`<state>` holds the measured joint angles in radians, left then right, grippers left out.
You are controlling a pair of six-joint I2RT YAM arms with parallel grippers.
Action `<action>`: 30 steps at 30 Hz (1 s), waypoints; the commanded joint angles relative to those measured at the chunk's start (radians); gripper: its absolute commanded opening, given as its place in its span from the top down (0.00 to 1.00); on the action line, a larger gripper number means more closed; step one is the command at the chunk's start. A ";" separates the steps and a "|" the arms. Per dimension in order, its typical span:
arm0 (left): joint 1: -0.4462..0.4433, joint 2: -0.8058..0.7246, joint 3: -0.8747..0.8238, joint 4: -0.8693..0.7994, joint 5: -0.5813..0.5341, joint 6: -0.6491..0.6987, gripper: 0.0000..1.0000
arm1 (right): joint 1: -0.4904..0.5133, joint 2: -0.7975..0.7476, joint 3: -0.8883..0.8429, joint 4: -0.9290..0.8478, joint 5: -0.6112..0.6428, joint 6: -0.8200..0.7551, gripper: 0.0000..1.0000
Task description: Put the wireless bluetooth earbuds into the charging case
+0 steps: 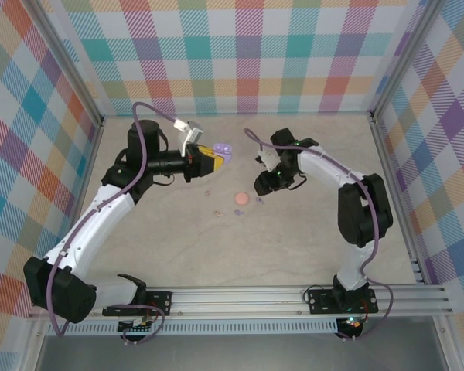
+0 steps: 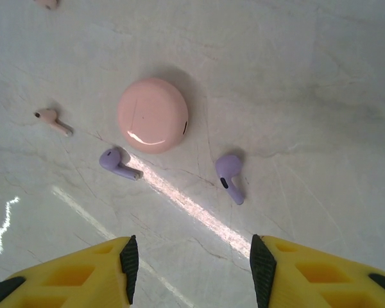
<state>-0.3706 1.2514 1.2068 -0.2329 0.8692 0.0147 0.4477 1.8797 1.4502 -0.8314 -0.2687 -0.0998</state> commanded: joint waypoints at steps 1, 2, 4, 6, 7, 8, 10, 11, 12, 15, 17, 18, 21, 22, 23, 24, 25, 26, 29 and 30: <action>0.002 -0.040 -0.012 0.011 -0.002 -0.017 0.86 | 0.030 0.042 0.049 -0.054 0.043 -0.064 0.50; 0.002 -0.043 -0.013 0.008 0.001 -0.018 0.86 | 0.037 0.054 0.054 -0.059 0.058 -0.067 0.51; 0.002 -0.051 -0.012 0.005 -0.001 -0.017 0.86 | 0.045 0.076 0.061 -0.061 0.078 -0.074 0.51; 0.003 -0.056 -0.009 0.001 -0.002 -0.016 0.85 | 0.048 0.091 0.064 -0.049 0.078 -0.074 0.52; 0.003 -0.058 -0.009 0.000 -0.002 -0.015 0.85 | 0.049 0.097 0.066 -0.047 0.076 -0.074 0.53; 0.002 -0.059 -0.007 0.000 -0.002 -0.017 0.85 | 0.051 0.106 0.072 -0.048 0.077 -0.075 0.53; 0.002 -0.058 -0.007 0.001 0.002 -0.019 0.85 | 0.057 0.120 0.080 -0.046 0.092 -0.074 0.54; 0.002 -0.060 -0.007 0.002 0.005 -0.021 0.85 | 0.060 0.129 0.086 -0.047 0.099 -0.074 0.54; 0.002 -0.059 -0.007 0.004 0.007 -0.023 0.85 | 0.063 0.137 0.092 -0.046 0.110 -0.074 0.55; 0.002 -0.060 -0.007 0.004 0.007 -0.023 0.85 | 0.068 0.158 0.111 -0.048 0.138 -0.073 0.57; 0.002 -0.062 -0.007 0.004 0.007 -0.023 0.85 | 0.069 0.172 0.124 -0.052 0.145 -0.074 0.58; 0.003 -0.063 -0.007 0.004 0.007 -0.022 0.85 | 0.071 0.181 0.132 -0.056 0.148 -0.074 0.58; 0.002 -0.063 -0.007 0.001 0.005 -0.022 0.85 | 0.077 0.203 0.149 -0.063 0.157 -0.075 0.59; 0.002 -0.065 -0.007 0.001 0.006 -0.023 0.85 | 0.078 0.208 0.153 -0.065 0.158 -0.076 0.59; 0.002 -0.066 -0.007 0.000 0.006 -0.022 0.85 | 0.080 0.214 0.157 -0.066 0.160 -0.075 0.59; 0.002 -0.065 -0.007 0.000 0.005 -0.024 0.85 | 0.082 0.218 0.160 -0.068 0.160 -0.075 0.59; 0.002 -0.065 -0.007 0.000 0.006 -0.022 0.85 | 0.083 0.222 0.163 -0.068 0.162 -0.076 0.59; 0.002 -0.066 -0.008 0.000 0.006 -0.023 0.85 | 0.086 0.225 0.165 -0.069 0.166 -0.075 0.59; 0.002 -0.067 -0.007 -0.002 0.004 -0.021 0.85 | 0.091 0.235 0.167 -0.068 0.179 -0.075 0.60; 0.002 -0.065 -0.007 -0.003 0.004 -0.021 0.85 | 0.092 0.240 0.165 -0.068 0.182 -0.076 0.60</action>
<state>-0.3706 1.2087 1.1992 -0.2333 0.8696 -0.0010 0.5304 2.1044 1.5936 -0.8700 -0.1036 -0.1593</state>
